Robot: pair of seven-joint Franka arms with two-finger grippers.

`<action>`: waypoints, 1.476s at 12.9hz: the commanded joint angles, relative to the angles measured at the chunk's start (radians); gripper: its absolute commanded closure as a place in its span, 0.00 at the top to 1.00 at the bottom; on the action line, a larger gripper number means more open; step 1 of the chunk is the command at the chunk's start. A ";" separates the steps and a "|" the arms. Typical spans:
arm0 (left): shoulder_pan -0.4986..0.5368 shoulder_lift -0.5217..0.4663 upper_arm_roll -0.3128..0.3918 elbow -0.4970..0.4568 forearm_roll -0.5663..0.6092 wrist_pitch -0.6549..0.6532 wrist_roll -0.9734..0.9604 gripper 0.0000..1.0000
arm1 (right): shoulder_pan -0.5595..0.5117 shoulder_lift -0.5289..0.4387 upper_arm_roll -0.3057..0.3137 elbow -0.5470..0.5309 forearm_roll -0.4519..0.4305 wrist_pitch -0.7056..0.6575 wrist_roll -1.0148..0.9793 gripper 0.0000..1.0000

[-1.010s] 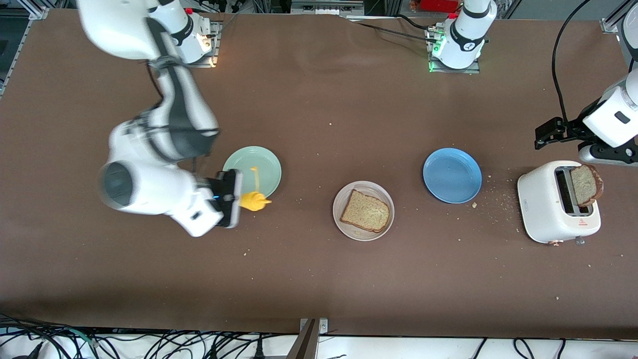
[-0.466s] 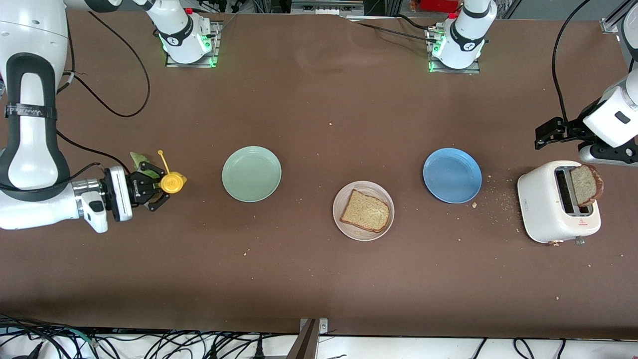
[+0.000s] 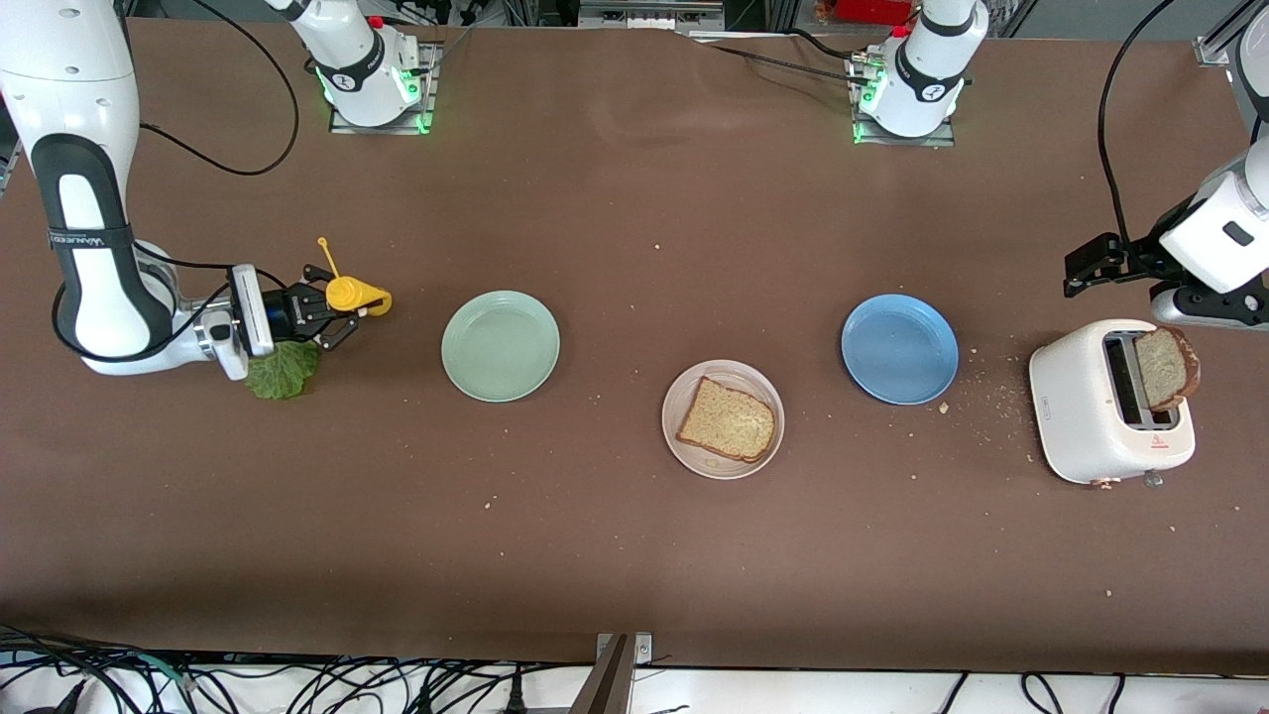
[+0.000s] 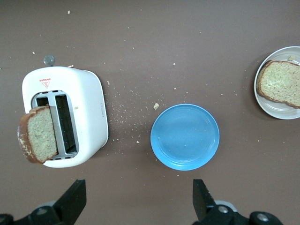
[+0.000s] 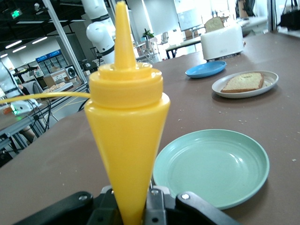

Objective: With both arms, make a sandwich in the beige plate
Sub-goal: 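Set the bottle down and open the right gripper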

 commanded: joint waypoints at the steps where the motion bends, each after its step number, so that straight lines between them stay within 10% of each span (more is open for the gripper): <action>1: 0.003 -0.005 0.002 0.014 -0.018 -0.019 0.016 1.00 | -0.032 0.003 0.000 -0.067 0.028 0.017 -0.171 0.00; 19: 0.003 -0.004 0.003 0.014 -0.015 -0.019 0.016 1.00 | -0.045 0.203 0.004 0.007 0.080 0.110 -0.396 0.00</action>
